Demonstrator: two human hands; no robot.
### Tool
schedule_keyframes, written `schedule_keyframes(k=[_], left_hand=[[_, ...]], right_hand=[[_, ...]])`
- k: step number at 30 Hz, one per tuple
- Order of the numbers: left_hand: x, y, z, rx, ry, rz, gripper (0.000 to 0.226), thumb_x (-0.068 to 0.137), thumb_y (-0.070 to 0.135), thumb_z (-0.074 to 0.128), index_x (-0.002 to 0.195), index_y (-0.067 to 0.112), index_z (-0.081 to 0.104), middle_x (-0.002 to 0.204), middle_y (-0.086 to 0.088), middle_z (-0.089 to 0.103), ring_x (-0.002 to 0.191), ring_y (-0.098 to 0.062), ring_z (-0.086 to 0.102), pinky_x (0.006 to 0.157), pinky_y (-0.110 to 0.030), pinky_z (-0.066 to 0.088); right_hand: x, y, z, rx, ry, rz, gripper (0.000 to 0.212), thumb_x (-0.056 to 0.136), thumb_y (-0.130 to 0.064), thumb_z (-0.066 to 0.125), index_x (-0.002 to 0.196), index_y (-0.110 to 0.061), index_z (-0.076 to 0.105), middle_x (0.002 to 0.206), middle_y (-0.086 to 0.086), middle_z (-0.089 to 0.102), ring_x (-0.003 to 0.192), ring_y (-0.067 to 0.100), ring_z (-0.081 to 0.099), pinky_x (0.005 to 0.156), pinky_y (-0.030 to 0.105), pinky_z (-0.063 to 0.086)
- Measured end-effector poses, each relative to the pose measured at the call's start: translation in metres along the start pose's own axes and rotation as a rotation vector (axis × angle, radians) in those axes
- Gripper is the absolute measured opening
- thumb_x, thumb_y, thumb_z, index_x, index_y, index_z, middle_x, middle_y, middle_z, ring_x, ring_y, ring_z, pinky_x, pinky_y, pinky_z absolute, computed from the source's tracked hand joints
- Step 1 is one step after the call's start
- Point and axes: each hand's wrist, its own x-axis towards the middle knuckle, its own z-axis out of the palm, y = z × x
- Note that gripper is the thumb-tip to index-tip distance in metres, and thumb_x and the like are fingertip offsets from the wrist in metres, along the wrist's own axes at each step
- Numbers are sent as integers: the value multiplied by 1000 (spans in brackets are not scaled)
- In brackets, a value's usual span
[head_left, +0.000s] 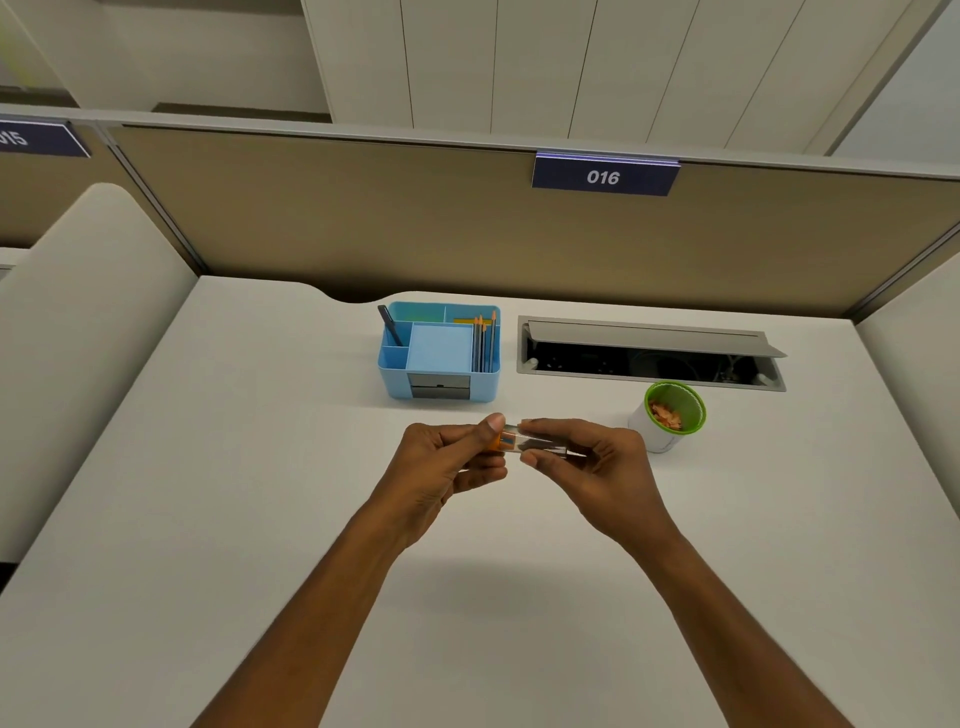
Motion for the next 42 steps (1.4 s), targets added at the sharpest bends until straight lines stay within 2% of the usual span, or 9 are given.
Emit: schedule_keyframes(k=[11,18,22,25,28,32,36,39,42], left_hand=[[11,-11,-8,35,-10,50,35,73,40,81,94,13,85,88,-12,83,81,-22,79,72,-25,63],[34,-17,-3,18,92,157,32,69,38,81,96,22,84,96,-4,84,95,-24,79,85,-31,64],[48,-21,-8,20,132,182,25,70,39,81,92,29,84,94,-2,84,93,-22,79,81,-27,64],[62,-23,-16,36,210,266,31,74,49,76,100,32,81,100,6,83,100,-17,77,86,-29,63],[76,-40,-32,348,421,410,60,86,57,60,133,21,66,131,3,71,114,-9,67,93,-16,54],[99,-83,-62,831,490,403,62,104,47,35,160,22,24,168,-4,30,154,-20,28,120,-34,26],[119,-123,-85,1131,446,353,61,105,41,18,160,19,3,173,-6,10,160,-22,5,129,-41,9],[126,-146,-95,1269,426,293,67,103,44,14,160,13,0,173,-6,3,160,-23,3,128,-38,2],[127,-165,-103,1298,406,277,68,104,46,14,160,13,-3,171,-2,-4,160,-21,1,128,-36,-1]], right_hand=[[4,10,6,45,-19,42,32,80,-12,84,111,-20,78,102,-6,81,98,10,76,86,23,61],[26,26,-4,-282,0,-117,43,85,-12,79,125,-18,68,112,-8,70,94,11,71,86,11,56],[44,34,-8,-381,27,-173,32,84,-14,80,116,-16,74,109,-1,72,87,12,69,78,17,61],[66,39,-2,-413,28,-148,31,84,-19,80,115,-17,76,109,2,69,92,13,65,74,10,56],[91,43,9,-415,32,-117,31,85,-19,79,115,-15,76,105,4,68,91,16,63,70,10,54],[126,50,31,-431,77,-73,32,85,-18,80,115,-11,76,102,9,71,87,20,60,67,20,50],[159,65,53,-468,63,-24,34,88,-20,77,121,-11,73,109,11,71,85,14,53,66,11,41],[179,78,67,-481,58,31,36,89,-22,76,123,-11,72,120,12,70,95,17,57,79,31,56],[191,91,79,-502,55,84,36,89,-23,76,123,-12,72,126,12,69,113,26,58,96,46,57]])
